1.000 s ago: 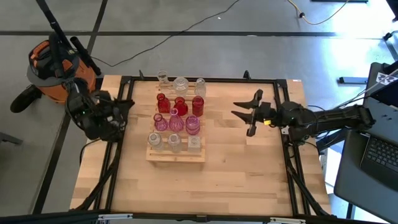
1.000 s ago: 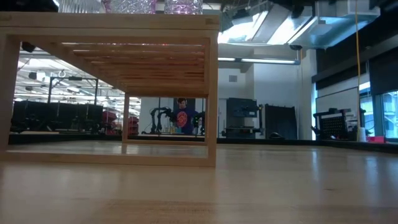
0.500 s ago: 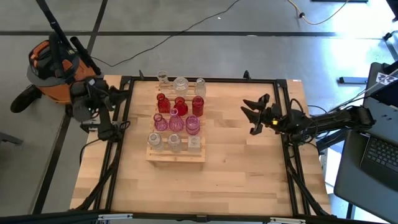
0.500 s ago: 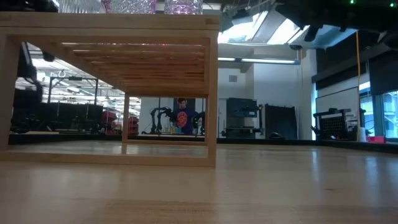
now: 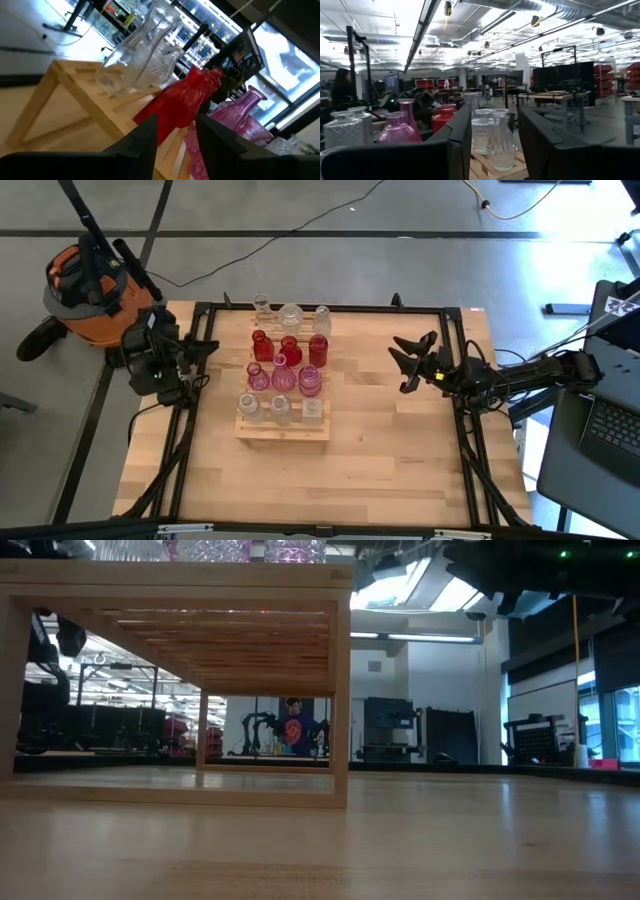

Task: Sort vases onto shelf
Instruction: Return to Home Position

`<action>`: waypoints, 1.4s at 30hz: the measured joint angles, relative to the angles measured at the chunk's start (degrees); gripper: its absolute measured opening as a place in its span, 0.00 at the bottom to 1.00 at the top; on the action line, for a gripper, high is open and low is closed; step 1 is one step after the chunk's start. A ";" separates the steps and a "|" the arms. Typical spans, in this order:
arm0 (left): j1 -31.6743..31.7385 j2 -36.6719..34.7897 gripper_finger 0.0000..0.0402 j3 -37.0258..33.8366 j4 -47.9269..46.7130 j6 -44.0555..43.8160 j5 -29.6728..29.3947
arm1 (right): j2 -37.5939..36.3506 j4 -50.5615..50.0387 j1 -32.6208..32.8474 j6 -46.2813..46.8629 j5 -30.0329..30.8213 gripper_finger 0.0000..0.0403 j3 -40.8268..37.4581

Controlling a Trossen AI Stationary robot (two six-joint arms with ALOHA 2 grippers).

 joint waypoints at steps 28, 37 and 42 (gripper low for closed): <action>4.13 0.15 0.32 -1.80 11.10 4.99 9.96 | 0.18 -6.48 -0.76 4.36 -6.27 0.27 -12.94; 5.01 0.15 0.32 -1.80 11.09 6.97 13.58 | -1.35 -27.03 -0.75 4.32 -6.23 0.27 -12.92; 4.98 0.15 0.32 -1.80 11.16 9.97 13.87 | -12.97 -46.21 -0.73 4.29 -6.19 0.27 -12.90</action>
